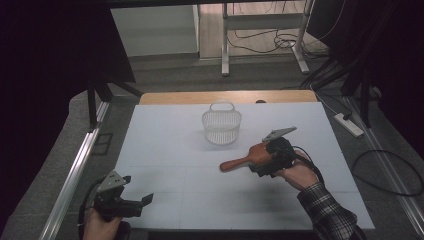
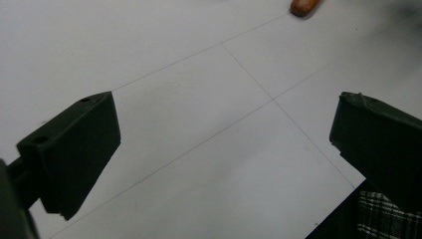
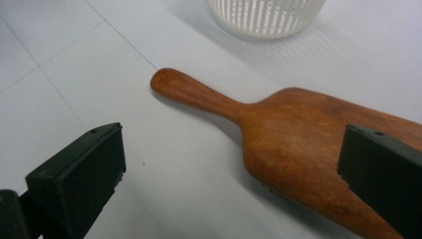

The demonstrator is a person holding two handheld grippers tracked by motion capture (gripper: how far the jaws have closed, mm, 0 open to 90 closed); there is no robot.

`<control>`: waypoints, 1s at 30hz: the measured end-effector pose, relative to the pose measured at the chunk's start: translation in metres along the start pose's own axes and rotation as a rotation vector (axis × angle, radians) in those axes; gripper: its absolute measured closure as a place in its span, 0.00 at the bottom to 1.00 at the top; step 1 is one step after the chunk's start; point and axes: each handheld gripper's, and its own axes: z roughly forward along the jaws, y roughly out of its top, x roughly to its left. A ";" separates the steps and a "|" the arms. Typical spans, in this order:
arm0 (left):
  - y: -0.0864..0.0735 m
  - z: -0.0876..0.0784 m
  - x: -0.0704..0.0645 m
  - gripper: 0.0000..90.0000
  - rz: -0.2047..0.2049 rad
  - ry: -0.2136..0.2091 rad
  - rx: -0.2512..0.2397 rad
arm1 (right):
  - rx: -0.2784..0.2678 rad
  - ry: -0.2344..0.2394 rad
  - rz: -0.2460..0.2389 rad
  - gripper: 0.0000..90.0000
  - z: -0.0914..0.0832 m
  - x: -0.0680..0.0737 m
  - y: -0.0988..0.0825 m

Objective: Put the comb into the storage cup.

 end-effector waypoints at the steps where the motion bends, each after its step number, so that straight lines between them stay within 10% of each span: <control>1: 0.000 0.000 0.000 0.01 0.000 -0.001 0.000 | 0.003 0.003 0.006 0.00 0.001 0.000 0.001; 30: 0.000 0.000 0.001 0.00 -0.004 -0.012 0.000 | 0.098 -0.018 0.002 0.00 0.035 0.001 0.036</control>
